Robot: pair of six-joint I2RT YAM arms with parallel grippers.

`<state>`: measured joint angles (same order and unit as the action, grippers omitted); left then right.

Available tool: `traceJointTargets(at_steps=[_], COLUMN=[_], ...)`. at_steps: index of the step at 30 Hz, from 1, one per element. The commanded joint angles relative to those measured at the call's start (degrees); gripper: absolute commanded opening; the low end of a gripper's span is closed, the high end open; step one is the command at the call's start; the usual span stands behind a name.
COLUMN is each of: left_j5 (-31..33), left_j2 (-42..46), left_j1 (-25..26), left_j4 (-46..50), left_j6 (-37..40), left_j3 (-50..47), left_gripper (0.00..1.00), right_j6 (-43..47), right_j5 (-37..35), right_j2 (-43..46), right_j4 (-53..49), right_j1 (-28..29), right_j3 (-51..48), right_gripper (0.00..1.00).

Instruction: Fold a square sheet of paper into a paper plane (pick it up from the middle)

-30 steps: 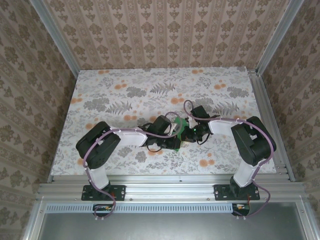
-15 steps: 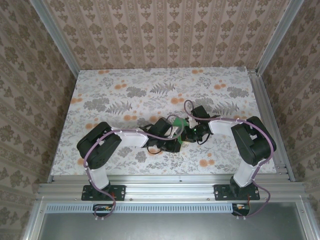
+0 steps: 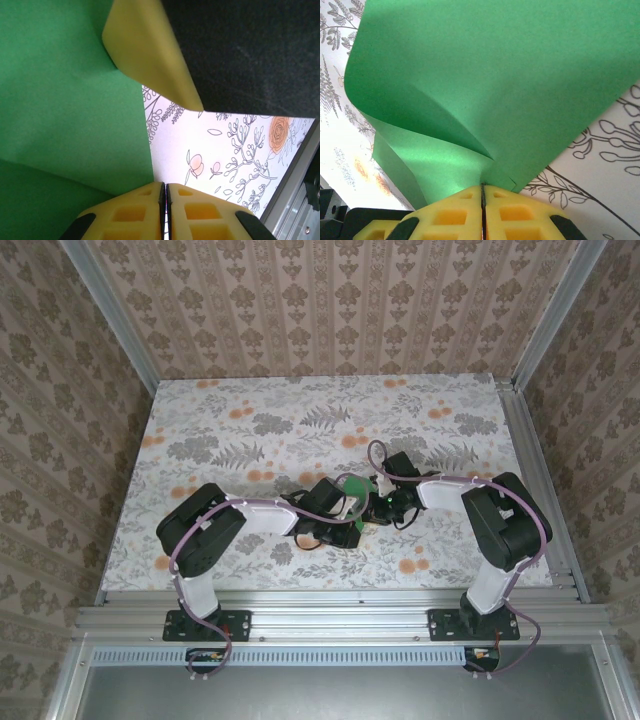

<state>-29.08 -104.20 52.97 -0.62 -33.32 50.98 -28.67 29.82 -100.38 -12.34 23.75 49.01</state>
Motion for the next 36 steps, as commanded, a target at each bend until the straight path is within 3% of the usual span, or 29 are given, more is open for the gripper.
traceJointTargets(at_steps=[1, 8, 15, 21, 30, 36], left_j5=[1.21, 0.16, -7.37, -6.67, -0.54, -2.29], left_j2=[-1.09, 0.17, 3.74, 6.06, 1.33, -2.63], left_j1=[1.17, 1.94, -0.03, -2.59, -4.66, -4.47], left_j4=[6.45, 8.40, -0.72, 1.95, 3.68, 2.49], left_j6=[2.62, 3.43, -1.38, -0.19, 1.00, 1.49], left_j3=[-0.60, -0.57, -2.14, 2.57, 6.20, 6.71], left_gripper=[0.13, 0.13, 0.13, 0.14, 0.14, 0.14], right_j6=[0.03, 1.10, 3.12, 3.48, 3.33, 3.18], right_j5=[-2.36, -3.90, -5.13, -4.61, -4.06, -4.16], right_j2=[-2.83, -3.68, -3.97, -3.72, -2.98, -2.54], right_j4=[-2.38, -3.71, -5.87, -5.66, -5.26, -5.24], right_j1=[0.39, 0.36, 0.39, 0.36, 0.39, 0.34], right_j3=[-1.21, -0.56, 0.16, 0.19, -0.10, -0.24], right_gripper=[0.11, 0.11, 0.11, 0.11, 0.11, 0.11])
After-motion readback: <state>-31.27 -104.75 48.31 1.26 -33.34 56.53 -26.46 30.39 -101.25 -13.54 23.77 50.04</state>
